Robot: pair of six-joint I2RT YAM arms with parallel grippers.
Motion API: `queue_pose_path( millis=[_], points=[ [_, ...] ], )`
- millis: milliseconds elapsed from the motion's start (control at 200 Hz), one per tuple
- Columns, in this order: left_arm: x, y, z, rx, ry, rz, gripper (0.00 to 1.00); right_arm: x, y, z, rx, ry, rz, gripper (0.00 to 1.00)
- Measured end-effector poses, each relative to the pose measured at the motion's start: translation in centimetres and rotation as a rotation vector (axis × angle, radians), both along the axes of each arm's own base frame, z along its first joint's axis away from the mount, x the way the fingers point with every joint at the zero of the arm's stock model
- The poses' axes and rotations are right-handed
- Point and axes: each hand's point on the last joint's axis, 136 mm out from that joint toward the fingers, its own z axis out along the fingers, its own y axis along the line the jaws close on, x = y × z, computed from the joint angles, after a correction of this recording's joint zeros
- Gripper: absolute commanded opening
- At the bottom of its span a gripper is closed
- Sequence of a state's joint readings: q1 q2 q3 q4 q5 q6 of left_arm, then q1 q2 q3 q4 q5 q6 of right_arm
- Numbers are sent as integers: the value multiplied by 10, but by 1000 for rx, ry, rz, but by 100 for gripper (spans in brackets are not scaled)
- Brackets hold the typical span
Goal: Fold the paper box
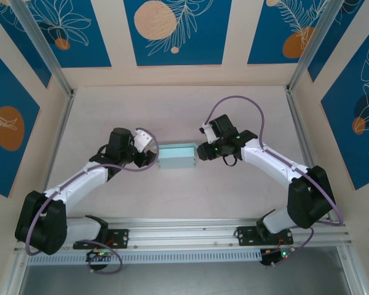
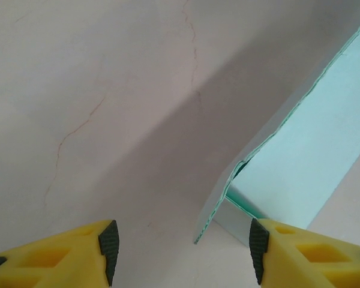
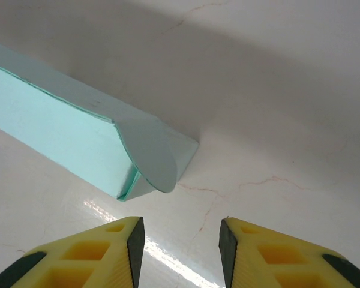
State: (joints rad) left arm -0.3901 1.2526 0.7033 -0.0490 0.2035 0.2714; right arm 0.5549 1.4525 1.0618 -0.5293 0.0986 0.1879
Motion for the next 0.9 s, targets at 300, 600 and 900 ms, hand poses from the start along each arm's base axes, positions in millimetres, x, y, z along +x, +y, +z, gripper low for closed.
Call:
queue_pose_path(
  millis=[300, 600, 900],
  points=[
    [6, -3, -5, 3, 20, -3, 43, 16, 11, 6, 6, -36, 19, 43],
    [10, -5, -9, 5, 39, 0, 31, 22, 18, 1, 2, -34, 38, 23],
    [11, -15, 5, -106, 88, 31, 21, 23, 25, 8, 14, -43, 51, 9]
  ],
)
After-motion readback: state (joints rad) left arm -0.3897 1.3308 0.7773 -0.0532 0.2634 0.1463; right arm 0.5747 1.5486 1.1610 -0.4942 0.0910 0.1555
